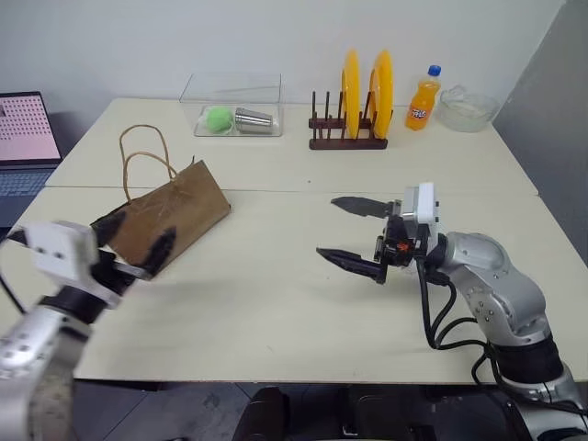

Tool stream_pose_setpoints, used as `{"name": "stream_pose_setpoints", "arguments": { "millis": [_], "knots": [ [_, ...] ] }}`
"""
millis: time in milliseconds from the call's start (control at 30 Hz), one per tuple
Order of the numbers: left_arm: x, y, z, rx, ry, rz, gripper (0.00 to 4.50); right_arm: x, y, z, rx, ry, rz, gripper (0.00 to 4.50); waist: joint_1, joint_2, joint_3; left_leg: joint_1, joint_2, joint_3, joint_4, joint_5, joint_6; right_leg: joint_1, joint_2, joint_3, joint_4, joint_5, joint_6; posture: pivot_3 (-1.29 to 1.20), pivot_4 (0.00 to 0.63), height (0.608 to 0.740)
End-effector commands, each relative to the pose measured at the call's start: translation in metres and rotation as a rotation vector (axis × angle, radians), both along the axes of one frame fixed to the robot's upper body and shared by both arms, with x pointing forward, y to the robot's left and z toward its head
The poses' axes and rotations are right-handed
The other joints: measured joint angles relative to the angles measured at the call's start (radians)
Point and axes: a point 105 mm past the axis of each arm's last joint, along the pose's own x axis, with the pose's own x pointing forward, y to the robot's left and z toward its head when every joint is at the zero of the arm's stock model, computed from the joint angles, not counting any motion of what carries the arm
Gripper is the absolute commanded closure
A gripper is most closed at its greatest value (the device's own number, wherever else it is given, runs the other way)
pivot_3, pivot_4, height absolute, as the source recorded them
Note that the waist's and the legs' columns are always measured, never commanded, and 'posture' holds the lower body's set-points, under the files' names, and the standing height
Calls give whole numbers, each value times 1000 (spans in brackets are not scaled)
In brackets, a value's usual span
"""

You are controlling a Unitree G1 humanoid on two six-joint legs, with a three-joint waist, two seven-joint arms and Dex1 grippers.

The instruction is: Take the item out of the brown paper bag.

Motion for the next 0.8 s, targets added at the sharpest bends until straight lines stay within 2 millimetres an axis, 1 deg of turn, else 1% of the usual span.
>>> {"name": "stream_pose_setpoints", "arguments": {
  "millis": [33,100,200,267,333,433,500,667,800],
  "knots": [
    [2,6,21,-29,18,-79,13,-7,5,8,8,-10,70,0,0,0,0,0,0,0,0,0,0,0,0,0,0,0,0,0,150,740],
    [11,14,29,2,52,-102,13,-7,7,10,9,-17,78,0,-1,0,0,0,0,0,-1,0,0,0,0,0,-1,0,0,0,150,740],
    [24,25,33,62,100,-124,13,-7,7,10,9,-26,72,0,-3,0,0,0,0,1,-4,0,0,-1,0,1,-1,0,0,0,150,740],
    [38,37,39,85,110,-121,13,-9,6,11,6,-29,63,0,-3,0,0,1,0,1,-7,0,0,-1,0,1,-3,0,0,0,150,740],
    [51,43,44,99,124,-142,13,-11,4,11,0,-27,57,0,0,0,1,1,0,1,-8,1,0,-1,0,0,-5,0,0,0,150,740],
    [66,44,44,151,152,-184,13,-17,3,10,-17,-25,63,0,-2,0,0,-1,0,2,-10,0,0,-3,0,1,-6,1,-1,0,150,740],
    [75,45,46,168,157,-193,13,-21,2,10,-27,-23,68,0,-3,0,0,-3,-1,2,-10,0,0,-5,-1,1,-8,3,-5,0,150,740],
    [96,47,46,195,169,-206,13,-24,1,13,-32,-31,51,0,-6,0,0,-5,-1,2,-10,0,0,-6,-1,1,-7,3,-5,0,150,740],
    [111,42,56,197,140,-222,13,-27,-1,17,-23,-38,28,0,-5,0,1,-5,-1,2,-10,0,0,-6,-1,1,-7,3,-5,0,150,740]
  ]
}}
